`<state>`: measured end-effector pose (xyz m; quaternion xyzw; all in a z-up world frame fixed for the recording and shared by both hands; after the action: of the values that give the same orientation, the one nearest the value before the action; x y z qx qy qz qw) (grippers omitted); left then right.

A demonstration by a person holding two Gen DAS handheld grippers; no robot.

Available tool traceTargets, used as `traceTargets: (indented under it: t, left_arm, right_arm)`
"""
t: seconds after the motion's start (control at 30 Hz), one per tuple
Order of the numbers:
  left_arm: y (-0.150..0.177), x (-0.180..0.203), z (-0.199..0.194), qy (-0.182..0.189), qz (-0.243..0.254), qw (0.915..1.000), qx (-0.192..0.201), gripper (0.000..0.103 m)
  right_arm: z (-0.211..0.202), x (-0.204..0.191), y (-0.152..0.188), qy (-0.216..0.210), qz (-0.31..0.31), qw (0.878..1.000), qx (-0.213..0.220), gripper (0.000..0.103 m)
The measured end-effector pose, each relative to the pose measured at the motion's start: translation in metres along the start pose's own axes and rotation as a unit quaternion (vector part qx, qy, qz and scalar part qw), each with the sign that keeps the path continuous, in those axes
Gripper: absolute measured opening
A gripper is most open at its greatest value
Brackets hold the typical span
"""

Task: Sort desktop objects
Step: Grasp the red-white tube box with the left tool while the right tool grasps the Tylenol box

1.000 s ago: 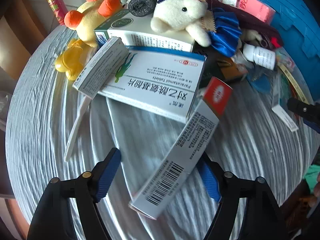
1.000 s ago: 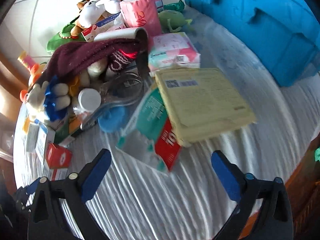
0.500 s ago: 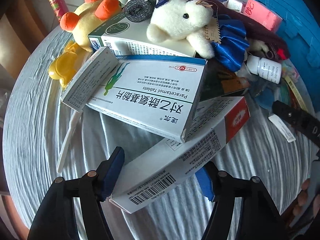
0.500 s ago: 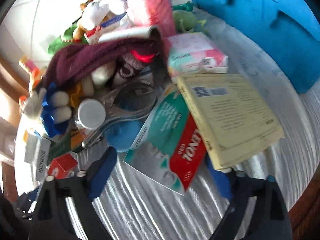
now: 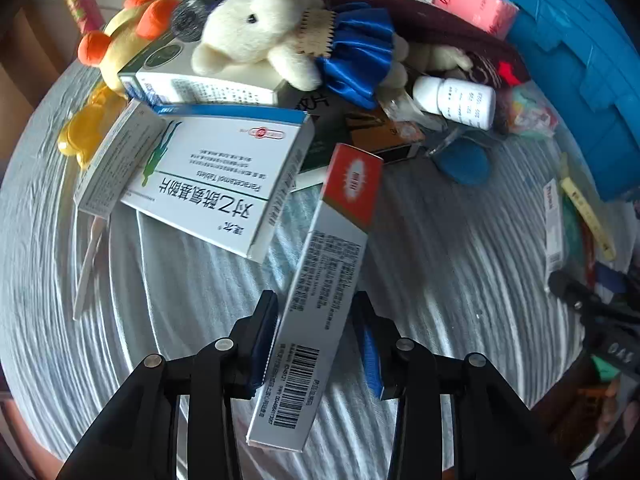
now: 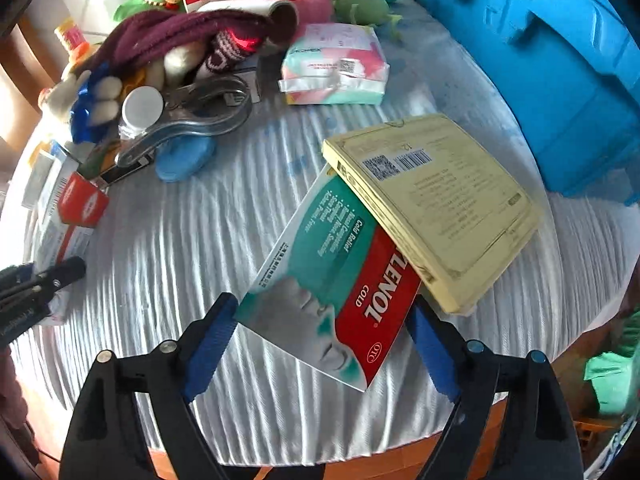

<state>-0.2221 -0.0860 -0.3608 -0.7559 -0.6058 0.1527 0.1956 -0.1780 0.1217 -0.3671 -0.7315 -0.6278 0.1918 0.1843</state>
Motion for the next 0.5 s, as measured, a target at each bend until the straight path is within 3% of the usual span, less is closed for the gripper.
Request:
traceTargets:
  t: [0.1,0.2,0.27,0.33,0.4,0.43,0.47,0.5]
  left_arm:
    - [-0.008,-0.006,0.002,-0.017,0.007,0.9998,0.001,0.06]
    - [-0.016,-0.015,0.003,-0.02,-0.002,0.9998,0.003,0.062]
    - [-0.017,-0.018,0.002,-0.007,-0.016,0.9998,0.002,0.051]
    - [-0.02,-0.016,-0.002,-0.004,-0.013,0.9999,0.006,0.034]
    - [-0.022,-0.014,-0.005,-0.002,-0.012,0.9999,0.005,0.029]
    - [-0.023,-0.014,-0.006,-0.001,-0.012,0.9999,0.003,0.027]
    - [-0.026,-0.014,-0.011,-0.001,-0.014,0.9999,0.007,0.027]
    - [-0.029,-0.015,-0.015,-0.001,-0.015,0.9998,0.011,0.026]
  right_arm:
    - [0.001,0.001,-0.005,-0.007,0.024,1.0,0.005,0.089]
    - [0.007,0.0,-0.009,-0.003,0.04,0.999,0.01,0.1]
    - [0.015,-0.001,-0.009,-0.004,0.049,0.999,0.006,0.1]
    - [0.017,-0.002,-0.011,0.002,0.044,0.999,0.008,0.103]
    - [0.019,-0.003,-0.014,0.009,0.037,0.999,0.011,0.102]
    - [0.02,-0.004,-0.015,0.013,0.034,0.999,0.012,0.097]
    - [0.021,-0.004,-0.016,0.017,0.03,0.999,0.014,0.083]
    - [0.022,-0.005,-0.018,0.02,0.026,0.999,0.015,0.083]
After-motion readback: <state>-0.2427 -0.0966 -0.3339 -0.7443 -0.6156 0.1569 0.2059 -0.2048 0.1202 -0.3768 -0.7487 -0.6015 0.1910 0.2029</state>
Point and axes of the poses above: each gripper's, at about its wrist camera, not at the fingertips, and z roughly the way its jaws point, x to its right, y to its underside, the point moved 8 cm from there along z, roughly the way its jaws point, and after that the axes turned 11 degrees about x, right-handed, at the moved point
